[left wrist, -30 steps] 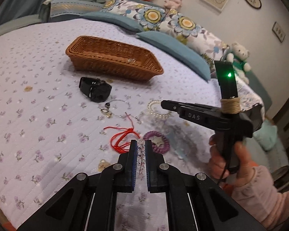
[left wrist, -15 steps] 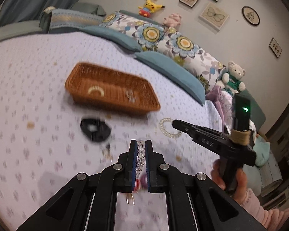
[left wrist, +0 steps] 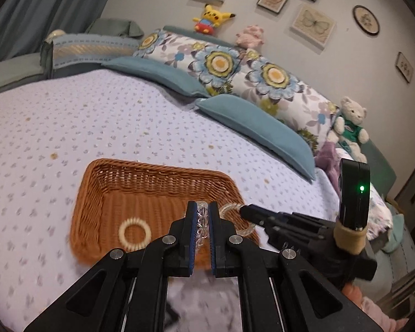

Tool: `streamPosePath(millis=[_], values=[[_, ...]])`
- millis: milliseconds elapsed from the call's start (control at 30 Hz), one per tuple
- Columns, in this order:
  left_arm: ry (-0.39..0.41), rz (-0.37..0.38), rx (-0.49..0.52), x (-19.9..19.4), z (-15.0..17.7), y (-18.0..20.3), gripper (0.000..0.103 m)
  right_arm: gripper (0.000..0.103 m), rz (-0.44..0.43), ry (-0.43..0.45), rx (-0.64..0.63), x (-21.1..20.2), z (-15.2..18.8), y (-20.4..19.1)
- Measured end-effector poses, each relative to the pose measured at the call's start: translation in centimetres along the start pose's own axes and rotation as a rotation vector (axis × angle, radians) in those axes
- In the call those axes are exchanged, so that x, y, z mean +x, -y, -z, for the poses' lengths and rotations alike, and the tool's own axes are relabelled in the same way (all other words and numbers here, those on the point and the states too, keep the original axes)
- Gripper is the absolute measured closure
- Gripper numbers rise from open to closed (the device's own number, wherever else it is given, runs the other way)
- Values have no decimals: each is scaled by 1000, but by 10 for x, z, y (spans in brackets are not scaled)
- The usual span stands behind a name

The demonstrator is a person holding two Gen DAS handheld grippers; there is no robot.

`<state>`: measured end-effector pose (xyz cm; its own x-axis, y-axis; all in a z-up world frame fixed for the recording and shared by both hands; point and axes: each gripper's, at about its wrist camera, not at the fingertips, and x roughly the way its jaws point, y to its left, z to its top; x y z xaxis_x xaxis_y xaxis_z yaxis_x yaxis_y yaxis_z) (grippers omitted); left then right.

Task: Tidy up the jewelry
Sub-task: 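Carry both bead pieces over the wicker basket and open both tools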

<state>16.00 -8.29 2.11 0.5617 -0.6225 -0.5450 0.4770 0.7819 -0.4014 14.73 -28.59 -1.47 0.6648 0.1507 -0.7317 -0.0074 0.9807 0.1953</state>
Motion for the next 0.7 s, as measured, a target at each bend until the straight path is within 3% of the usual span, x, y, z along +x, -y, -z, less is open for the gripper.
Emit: streamPosePath(millis=[367, 633, 700], values=[[-143, -53, -57, 103, 2, -38, 96, 91, 42, -119, -14, 84, -8, 4], [-165, -100, -62, 112, 1, -42, 95, 90, 47, -157, -22, 101, -6, 4], [-181, -108, -64, 111, 1, -42, 88, 89, 31, -172, -7, 102, -6, 6]])
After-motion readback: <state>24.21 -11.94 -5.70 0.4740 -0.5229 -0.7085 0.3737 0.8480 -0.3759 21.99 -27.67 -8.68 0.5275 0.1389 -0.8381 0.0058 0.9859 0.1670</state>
